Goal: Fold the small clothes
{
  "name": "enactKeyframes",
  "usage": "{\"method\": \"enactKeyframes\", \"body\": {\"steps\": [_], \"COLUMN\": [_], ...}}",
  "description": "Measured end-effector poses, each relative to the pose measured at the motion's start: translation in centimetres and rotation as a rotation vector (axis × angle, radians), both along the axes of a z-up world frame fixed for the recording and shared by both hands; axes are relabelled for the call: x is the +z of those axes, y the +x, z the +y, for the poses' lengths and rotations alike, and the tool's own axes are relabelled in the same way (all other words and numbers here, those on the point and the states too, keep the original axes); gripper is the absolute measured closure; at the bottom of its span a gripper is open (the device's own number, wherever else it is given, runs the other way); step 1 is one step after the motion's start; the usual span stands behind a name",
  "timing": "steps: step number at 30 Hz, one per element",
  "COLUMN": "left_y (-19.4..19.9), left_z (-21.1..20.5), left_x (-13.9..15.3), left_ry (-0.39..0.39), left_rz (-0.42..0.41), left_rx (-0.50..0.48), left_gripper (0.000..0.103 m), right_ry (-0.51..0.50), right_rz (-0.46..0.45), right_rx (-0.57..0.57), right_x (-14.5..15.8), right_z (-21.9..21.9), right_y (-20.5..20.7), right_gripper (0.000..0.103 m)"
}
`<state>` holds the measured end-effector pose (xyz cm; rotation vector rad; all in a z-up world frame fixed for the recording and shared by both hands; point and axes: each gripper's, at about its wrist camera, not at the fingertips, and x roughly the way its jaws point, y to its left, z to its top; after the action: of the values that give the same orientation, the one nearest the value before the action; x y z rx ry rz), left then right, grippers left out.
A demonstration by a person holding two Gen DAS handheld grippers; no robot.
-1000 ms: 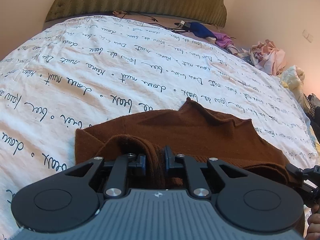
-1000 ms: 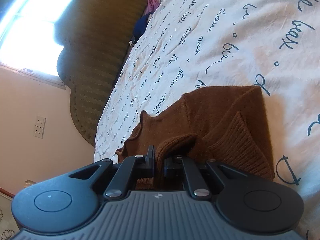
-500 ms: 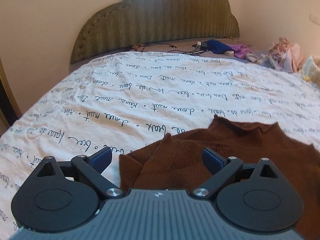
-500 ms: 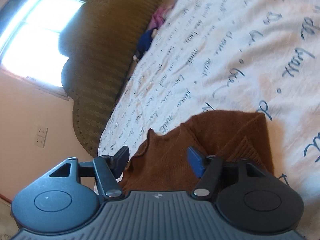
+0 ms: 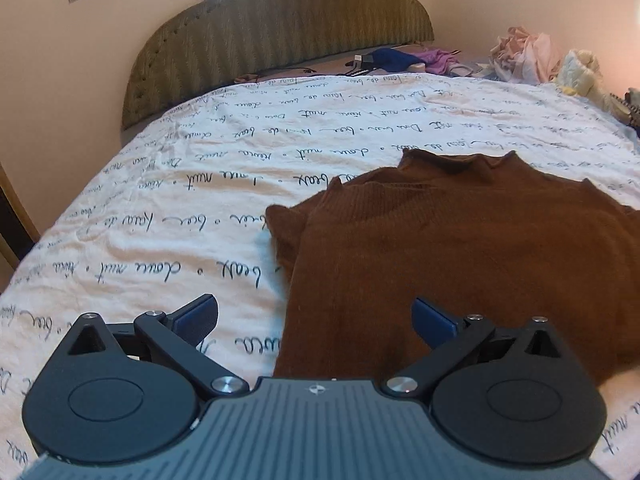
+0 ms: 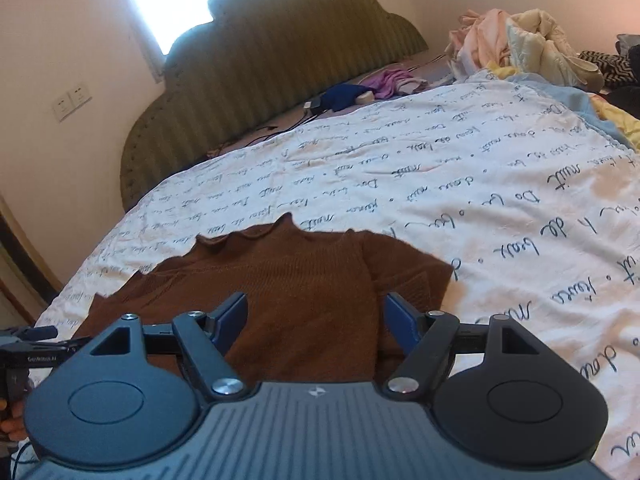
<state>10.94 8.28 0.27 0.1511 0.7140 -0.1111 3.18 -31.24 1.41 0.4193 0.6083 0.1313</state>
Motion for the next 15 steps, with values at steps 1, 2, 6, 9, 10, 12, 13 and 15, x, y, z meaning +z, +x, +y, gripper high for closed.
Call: {"method": "enactKeyframes", "body": {"steps": [1, 2, 6, 9, 10, 12, 13, 15], "left_y": [-0.7, -1.3, -2.7, -3.0, -3.1, -3.2, -3.4, -4.0], "left_z": [0.8, 1.6, 4.5, 6.0, 6.4, 7.0, 7.2, 7.5], "left_x": [0.0, -0.1, -0.7, -1.5, -1.8, -2.3, -2.4, -2.4], "left_ry": [-0.041, -0.083, -0.22, -0.278, -0.296, -0.349, -0.374, -0.43], "left_rz": [0.01, 0.023, 0.057, 0.099, 0.116, 0.146, 0.154, 0.154], "left_rx": [-0.002, -0.005, -0.008, 0.002, 0.001, -0.013, -0.017, -0.031], "left_gripper": [0.001, 0.001, 0.002, 0.006, 0.007, 0.008, 0.007, 0.006], "right_ry": [0.011, 0.021, 0.087, 0.163, 0.171, 0.188, 0.206, 0.219], "right_rz": [0.006, 0.015, 0.044, 0.081, 0.092, 0.126, 0.138, 0.144], "right_rx": [0.016, 0.032, 0.072, 0.096, 0.103, 0.116, 0.121, 0.13], "right_x": [-0.2, -0.3, -1.4, -2.8, -3.2, -4.1, -4.5, -4.9], "right_z": [-0.2, -0.4, -1.0, -1.4, -1.4, -0.8, -0.5, 0.2], "right_y": [-0.7, -1.4, -3.7, -5.0, -5.1, -5.3, -5.4, -5.9], "right_gripper": [0.028, 0.028, 0.028, 0.028, 0.028, 0.028, 0.03, 0.031]}}
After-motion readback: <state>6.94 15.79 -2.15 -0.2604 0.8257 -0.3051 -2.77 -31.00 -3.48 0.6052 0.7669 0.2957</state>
